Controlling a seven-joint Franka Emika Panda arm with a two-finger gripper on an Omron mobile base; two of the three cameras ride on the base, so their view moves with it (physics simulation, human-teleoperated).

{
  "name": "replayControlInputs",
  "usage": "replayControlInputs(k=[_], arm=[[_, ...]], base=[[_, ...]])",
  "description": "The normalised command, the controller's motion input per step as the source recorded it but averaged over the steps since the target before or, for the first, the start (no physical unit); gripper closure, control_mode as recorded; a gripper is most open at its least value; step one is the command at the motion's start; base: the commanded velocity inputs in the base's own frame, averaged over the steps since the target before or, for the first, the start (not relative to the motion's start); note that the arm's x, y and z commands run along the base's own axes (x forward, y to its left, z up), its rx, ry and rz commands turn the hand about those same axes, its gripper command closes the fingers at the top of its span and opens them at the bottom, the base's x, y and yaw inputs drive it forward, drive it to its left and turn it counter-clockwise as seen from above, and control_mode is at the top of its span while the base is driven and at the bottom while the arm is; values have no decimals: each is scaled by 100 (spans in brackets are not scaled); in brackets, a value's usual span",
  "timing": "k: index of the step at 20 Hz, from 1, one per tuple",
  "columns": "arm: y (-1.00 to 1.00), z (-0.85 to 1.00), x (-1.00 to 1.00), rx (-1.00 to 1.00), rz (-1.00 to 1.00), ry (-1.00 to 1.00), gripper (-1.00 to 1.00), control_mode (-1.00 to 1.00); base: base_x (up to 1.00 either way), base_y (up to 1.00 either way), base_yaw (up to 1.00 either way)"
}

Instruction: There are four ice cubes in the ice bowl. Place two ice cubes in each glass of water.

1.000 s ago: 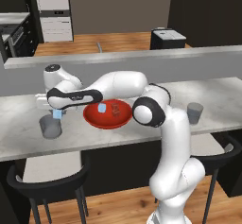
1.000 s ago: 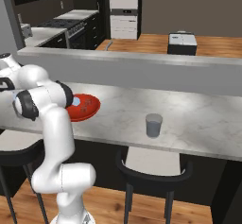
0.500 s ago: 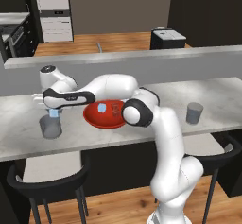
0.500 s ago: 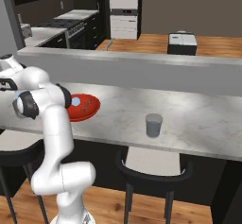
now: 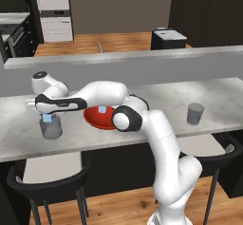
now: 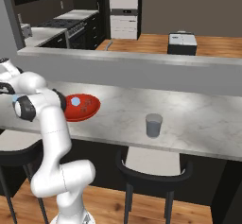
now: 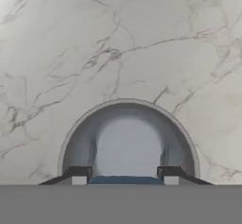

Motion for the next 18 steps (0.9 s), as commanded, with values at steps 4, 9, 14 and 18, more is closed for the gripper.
replayControlInputs(k=[4, 9, 14, 18], arm=[[18, -24, 4, 0, 0, 0, 100, -100], [3, -14, 21, 0, 0, 0, 100, -100], [0, 0, 25, 0, 0, 0, 100, -100], [2, -2, 23, 0, 0, 0, 100, -100]], base=[[0, 0, 0], [0, 0, 0], [0, 0, 0], [0, 0, 0]])
